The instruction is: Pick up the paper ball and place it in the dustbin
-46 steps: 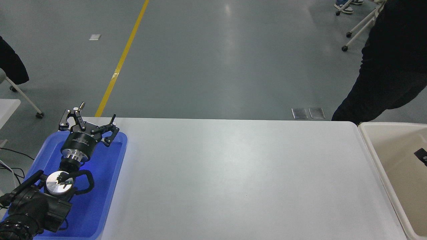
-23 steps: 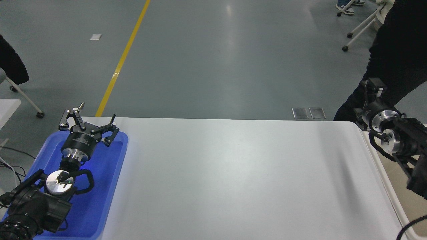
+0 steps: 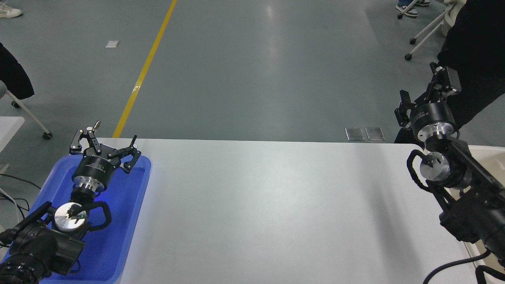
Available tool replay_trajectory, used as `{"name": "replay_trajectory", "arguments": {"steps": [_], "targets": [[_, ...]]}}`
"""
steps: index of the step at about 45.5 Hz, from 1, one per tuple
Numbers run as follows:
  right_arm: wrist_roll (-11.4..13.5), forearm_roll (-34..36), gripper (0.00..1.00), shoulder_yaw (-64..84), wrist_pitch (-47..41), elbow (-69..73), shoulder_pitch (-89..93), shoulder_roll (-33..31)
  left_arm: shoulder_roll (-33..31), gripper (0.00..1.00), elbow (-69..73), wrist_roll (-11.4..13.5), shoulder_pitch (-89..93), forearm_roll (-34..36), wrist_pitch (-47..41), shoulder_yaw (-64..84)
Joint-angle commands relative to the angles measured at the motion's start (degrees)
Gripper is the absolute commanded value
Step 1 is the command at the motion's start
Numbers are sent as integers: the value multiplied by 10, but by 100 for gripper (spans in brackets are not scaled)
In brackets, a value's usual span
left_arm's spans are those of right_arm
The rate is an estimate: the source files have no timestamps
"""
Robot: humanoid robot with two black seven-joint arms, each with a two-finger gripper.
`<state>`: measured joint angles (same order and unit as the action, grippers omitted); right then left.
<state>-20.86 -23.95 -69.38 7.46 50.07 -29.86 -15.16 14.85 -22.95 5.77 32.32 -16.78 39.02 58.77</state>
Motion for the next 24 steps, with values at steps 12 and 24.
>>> {"name": "replay_trajectory", "arguments": {"steps": [12,24], "targets": [[-16,-3,100,-19,-3,6,56,31,0,100,0,-1,0,0,0,0],[-16,-3,100,-19,-3,6,56,31,0,100,0,0,0,0,0,0]]}}
